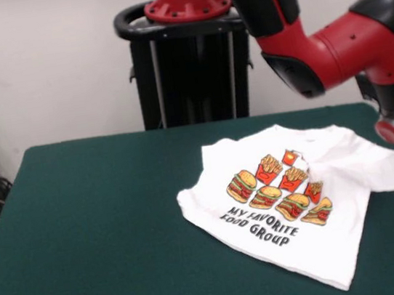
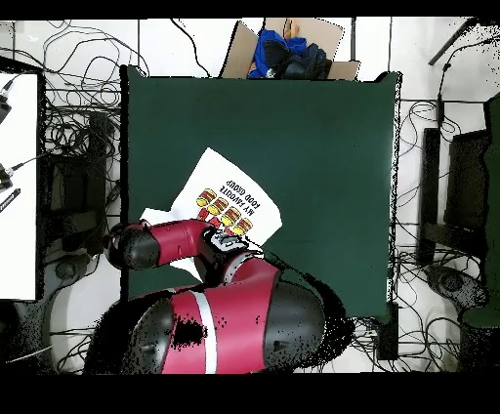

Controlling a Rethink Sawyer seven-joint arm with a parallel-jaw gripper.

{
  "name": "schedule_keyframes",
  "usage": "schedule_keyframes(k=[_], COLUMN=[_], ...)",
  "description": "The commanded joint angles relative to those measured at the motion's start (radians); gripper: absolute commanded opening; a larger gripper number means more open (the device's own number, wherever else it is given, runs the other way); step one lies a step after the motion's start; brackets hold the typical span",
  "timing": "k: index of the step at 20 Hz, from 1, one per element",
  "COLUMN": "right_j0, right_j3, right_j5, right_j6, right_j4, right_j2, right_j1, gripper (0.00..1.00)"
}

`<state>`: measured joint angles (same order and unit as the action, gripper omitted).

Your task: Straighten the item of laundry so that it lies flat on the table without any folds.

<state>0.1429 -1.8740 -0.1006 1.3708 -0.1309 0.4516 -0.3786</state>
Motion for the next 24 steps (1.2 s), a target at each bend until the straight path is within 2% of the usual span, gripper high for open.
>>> schedule_keyframes(k=[1,24], right_j0=[-0.016,-0.031], right_j3=[0.045,0.051], right_j5=[-0.021,0.035], right_j6=[0.211,0.242], right_j4=[0.066,0.093], right_j2=[0.026,0.027], right_j1=[0.003,-0.006], gripper=[0.00,0.00])
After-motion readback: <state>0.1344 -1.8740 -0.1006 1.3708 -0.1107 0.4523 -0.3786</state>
